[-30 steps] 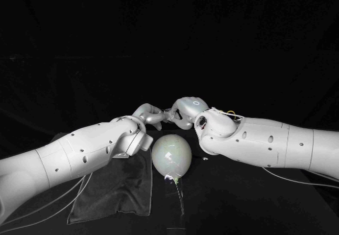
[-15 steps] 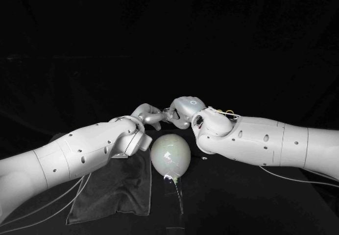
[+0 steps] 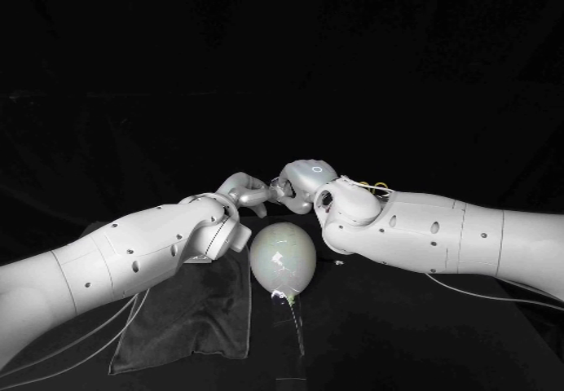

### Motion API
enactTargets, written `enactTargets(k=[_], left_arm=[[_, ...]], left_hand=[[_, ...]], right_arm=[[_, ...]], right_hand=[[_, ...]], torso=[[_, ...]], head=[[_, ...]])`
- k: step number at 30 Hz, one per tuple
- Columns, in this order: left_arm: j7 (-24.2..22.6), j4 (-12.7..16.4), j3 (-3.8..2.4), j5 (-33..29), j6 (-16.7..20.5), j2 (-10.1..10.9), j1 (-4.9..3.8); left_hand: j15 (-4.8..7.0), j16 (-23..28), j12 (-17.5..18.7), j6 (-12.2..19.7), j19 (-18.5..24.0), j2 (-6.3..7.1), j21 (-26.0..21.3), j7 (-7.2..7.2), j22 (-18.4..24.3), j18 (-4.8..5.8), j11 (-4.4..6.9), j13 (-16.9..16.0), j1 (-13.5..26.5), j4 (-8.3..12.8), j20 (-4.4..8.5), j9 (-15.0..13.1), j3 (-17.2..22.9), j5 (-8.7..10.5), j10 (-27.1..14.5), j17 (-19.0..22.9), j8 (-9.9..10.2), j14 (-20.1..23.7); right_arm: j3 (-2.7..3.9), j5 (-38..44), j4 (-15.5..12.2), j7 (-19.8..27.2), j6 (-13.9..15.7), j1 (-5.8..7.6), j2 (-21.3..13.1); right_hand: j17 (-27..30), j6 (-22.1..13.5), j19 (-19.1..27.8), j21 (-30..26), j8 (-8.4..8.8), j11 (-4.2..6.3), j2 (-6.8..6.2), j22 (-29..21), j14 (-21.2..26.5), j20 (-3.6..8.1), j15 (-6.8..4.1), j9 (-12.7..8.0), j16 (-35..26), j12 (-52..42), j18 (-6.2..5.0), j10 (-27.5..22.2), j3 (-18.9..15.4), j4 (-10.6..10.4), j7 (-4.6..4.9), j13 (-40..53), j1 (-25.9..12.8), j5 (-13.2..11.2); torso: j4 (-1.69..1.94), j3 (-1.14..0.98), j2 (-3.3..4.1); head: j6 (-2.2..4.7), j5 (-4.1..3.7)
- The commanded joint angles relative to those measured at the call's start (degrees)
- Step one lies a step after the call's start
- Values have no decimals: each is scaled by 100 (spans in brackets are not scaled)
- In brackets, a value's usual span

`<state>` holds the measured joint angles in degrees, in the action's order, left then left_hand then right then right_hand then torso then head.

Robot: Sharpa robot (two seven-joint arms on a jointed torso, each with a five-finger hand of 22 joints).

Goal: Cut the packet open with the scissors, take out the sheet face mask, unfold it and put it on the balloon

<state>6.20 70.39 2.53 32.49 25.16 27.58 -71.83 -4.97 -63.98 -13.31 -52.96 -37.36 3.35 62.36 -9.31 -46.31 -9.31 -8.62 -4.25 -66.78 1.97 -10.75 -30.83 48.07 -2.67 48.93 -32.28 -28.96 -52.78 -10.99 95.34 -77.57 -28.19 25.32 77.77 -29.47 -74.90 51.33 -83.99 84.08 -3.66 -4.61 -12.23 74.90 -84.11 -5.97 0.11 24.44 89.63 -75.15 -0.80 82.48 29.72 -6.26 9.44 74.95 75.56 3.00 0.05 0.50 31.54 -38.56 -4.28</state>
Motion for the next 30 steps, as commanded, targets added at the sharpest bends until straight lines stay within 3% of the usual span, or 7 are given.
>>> enactTargets(k=[1,19,30], left_arm=[[-297,70,-16,-66,-164,-22,-18],[-543,153,-17,-26,-214,25,-18],[-567,125,-18,-12,-242,38,-18]], left_hand=[[28,-65,27,-144,-22,43,41,-75,-24,-113,9,31,6,518,-14,-257,519,-14,52,22,-24,-86],[35,-101,44,-149,-33,43,78,-68,-47,-116,14,50,2,538,-6,-272,540,-16,81,51,-16,-108],[37,-114,51,-151,-37,41,91,-66,-55,-117,15,54,0,544,-4,-277,548,-16,89,61,-13,-117]], right_arm=[[-7,60,65,-14,-230,-7,32],[-18,-60,103,179,-708,-7,57],[-19,3,-137,272,-436,-4,-108]], right_hand=[[-1510,-49,-189,-31,13,11,-37,1200,-589,-42,33,-1,37,3,-86,-38,-19,1,14,491,4,-22],[-1510,-75,-185,-41,-9,38,-6,1200,-589,-47,20,-63,37,-10,-89,-39,42,106,-24,497,203,-22],[-1510,-66,-235,33,-28,74,-52,1239,-589,-28,-9,-94,37,-89,-69,8,34,176,-68,547,274,-22]], torso=[[4,-3,-1],[3,-1,-1],[0,-3,2]], head=[[7,-4],[9,-28],[12,-31]])
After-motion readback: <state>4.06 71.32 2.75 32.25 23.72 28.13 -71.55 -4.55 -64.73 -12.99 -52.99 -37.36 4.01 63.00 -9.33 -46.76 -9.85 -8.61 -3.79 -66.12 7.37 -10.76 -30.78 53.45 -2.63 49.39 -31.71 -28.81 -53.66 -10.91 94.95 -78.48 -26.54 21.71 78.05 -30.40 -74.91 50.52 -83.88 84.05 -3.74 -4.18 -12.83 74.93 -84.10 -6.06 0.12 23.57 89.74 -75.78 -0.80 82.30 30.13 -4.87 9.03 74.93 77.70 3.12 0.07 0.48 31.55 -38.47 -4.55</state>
